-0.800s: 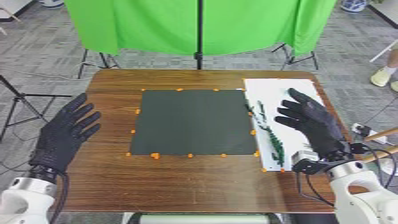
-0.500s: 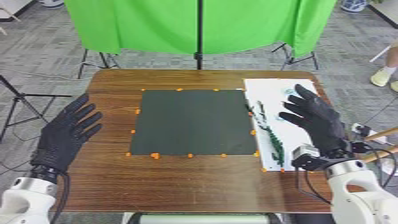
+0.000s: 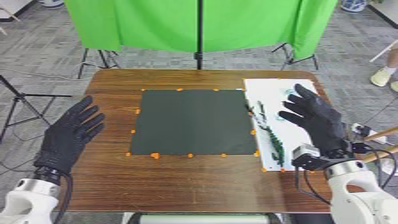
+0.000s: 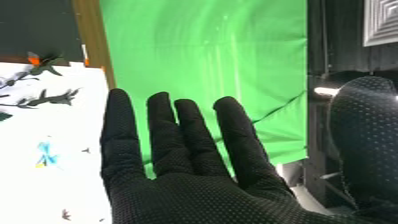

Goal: Arrange flowers

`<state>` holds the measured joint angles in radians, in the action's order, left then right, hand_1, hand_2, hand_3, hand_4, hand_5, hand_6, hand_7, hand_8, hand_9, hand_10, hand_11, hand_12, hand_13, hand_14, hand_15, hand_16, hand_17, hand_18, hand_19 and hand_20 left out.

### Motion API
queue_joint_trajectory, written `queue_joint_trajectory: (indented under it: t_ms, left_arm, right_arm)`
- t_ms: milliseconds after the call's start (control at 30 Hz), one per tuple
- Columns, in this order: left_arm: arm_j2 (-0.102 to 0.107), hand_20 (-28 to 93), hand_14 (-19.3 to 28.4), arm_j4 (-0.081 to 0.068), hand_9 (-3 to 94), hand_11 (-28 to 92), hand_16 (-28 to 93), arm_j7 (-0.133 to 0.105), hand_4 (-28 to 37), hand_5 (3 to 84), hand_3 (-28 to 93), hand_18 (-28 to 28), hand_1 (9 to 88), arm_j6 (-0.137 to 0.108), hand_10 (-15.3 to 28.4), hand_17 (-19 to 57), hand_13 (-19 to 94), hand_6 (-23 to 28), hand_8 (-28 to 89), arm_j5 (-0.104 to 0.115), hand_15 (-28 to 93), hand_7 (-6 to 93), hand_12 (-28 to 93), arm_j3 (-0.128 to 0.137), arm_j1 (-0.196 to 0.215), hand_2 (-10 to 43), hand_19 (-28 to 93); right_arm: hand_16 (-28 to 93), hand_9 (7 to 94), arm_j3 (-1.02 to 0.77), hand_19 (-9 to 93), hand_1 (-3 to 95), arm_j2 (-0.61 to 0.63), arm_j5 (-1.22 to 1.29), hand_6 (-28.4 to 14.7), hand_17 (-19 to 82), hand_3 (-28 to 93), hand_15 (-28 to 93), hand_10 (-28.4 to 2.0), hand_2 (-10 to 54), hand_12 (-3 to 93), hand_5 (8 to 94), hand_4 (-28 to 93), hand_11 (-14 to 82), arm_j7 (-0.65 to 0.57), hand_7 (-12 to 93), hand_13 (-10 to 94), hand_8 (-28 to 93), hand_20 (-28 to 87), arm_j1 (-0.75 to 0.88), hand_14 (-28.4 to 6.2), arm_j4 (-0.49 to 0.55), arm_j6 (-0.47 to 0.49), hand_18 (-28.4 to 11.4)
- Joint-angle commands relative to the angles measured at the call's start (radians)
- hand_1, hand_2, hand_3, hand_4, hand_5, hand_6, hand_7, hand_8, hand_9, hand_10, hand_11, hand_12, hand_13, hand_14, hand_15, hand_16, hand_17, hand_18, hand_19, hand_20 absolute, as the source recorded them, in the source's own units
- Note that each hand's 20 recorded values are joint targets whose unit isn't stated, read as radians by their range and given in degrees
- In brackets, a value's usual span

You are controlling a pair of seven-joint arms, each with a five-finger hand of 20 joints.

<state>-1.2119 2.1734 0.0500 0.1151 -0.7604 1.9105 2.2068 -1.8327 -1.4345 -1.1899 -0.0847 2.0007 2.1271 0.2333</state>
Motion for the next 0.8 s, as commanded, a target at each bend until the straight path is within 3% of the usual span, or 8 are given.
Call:
queue_joint_trajectory:
  t_ms: [33, 233, 367, 433, 533, 600, 667, 800]
  left_arm:
    - [-0.016, 7, 11.4, -0.005, 18.2, 21, -1, 0.009, -28.3, 24.0, 68, 15.5, 25.4, -0.002, 9.3, -10.0, 12, 1.8, -12, 0.005, 32, 20.7, 16, -0.006, 0.011, -5.0, 38]
    - [0.006, 6, 9.7, -0.006, 17.6, 21, 0, -0.002, -28.3, 23.9, 68, 15.4, 25.5, -0.003, 8.7, -10.5, 9, 1.9, -12, -0.005, 26, 20.7, 16, -0.008, -0.016, -4.9, 38]
    - [0.001, 7, 10.5, -0.001, 17.5, 21, 1, 0.005, -28.3, 23.9, 68, 15.6, 25.6, 0.001, 8.8, -10.7, 10, 1.9, -12, 0.001, 27, 20.8, 16, -0.003, 0.000, -4.9, 38]
    - [-0.010, 7, 10.8, 0.006, 17.6, 21, 1, 0.020, -28.3, 24.0, 68, 15.8, 25.6, 0.002, 8.9, -10.8, 11, 1.8, -12, 0.004, 28, 20.8, 16, 0.004, 0.022, -4.9, 38]
    - [0.008, 7, 11.2, 0.012, 17.7, 21, 1, -0.001, -28.3, 24.0, 68, 16.2, 25.5, -0.008, 8.9, -10.9, 11, 1.8, -12, 0.001, 29, 20.8, 16, 0.018, 0.026, -5.0, 38]
    - [0.025, 7, 11.3, 0.010, 18.0, 21, 1, -0.006, -28.3, 24.1, 68, 16.5, 25.5, -0.010, 9.2, -11.0, 12, 1.7, -12, 0.001, 30, 20.9, 16, 0.020, 0.010, -5.0, 39]
    - [0.024, 7, 11.3, 0.012, 18.3, 21, 1, -0.011, -28.3, 24.3, 68, 16.6, 25.5, -0.009, 9.3, -11.0, 12, 1.7, -12, 0.004, 31, 20.9, 16, 0.021, 0.017, -5.1, 39]
    - [0.013, 7, 11.4, 0.024, 18.4, 21, 1, -0.006, -28.3, 24.4, 69, 16.8, 25.3, -0.013, 9.4, -11.1, 12, 1.7, -12, 0.007, 31, 21.0, 16, 0.037, 0.055, -5.2, 39]
  right_arm:
    - [29, 26.8, 0.002, 43, 13.4, -0.018, 0.000, -3.9, 3, 84, 16, -12.6, -0.9, 20.2, 26.7, -28, 11.1, -0.003, 17, 23, -13, 22, 0.008, -10.2, 0.004, 0.007, -20.1]
    - [29, 26.9, 0.000, 43, 13.4, -0.015, 0.009, -3.9, 3, 84, 16, -12.6, -0.8, 20.2, 27.1, -28, 11.3, -0.001, 17, 23, -13, 22, 0.003, -10.2, 0.003, 0.003, -20.1]
    - [29, 27.3, 0.022, 45, 14.0, 0.042, -0.075, -3.9, 3, 84, 17, -12.7, -0.9, 20.1, 27.4, -28, 11.6, 0.033, 17, 23, -13, 23, -0.001, -10.5, 0.010, -0.048, -20.4]
    - [24, 29.4, 0.049, 54, 16.0, 0.133, -0.253, -4.2, 6, 84, 26, -13.2, -2.6, 19.0, 28.8, -28, 14.6, 0.030, 20, 25, -14, 28, -0.001, -10.3, 0.031, -0.174, -20.4]
    - [12, 40.8, 0.084, 68, 24.6, 0.250, -0.518, -3.6, 14, 80, 50, -12.5, -6.6, 17.4, 36.3, -28, 30.4, -0.018, 29, 36, -20, 34, -0.029, -9.3, 0.041, -0.306, -19.5]
    - [13, 51.5, 0.067, 77, 32.1, 0.306, -0.691, -1.9, 21, 75, 62, -12.2, -8.8, 18.9, 44.7, -28, 40.5, -0.080, 35, 47, -22, 37, -0.021, -9.0, 0.064, -0.278, -18.6]
    - [16, 61.6, 0.062, 85, 39.4, 0.355, -0.841, -0.2, 28, 67, 72, -12.2, -9.5, 22.7, 55.0, -28, 49.2, -0.101, 42, 57, -24, 39, -0.024, -9.2, 0.062, -0.226, -17.7]
    - [21, 71.2, 0.017, 90, 32.1, 0.373, -0.902, 0.4, 32, 62, 75, -12.2, -9.5, 25.7, 66.4, -28, 50.2, -0.192, 44, 64, -22, 40, -0.033, -11.3, 0.095, 0.108, -19.5]
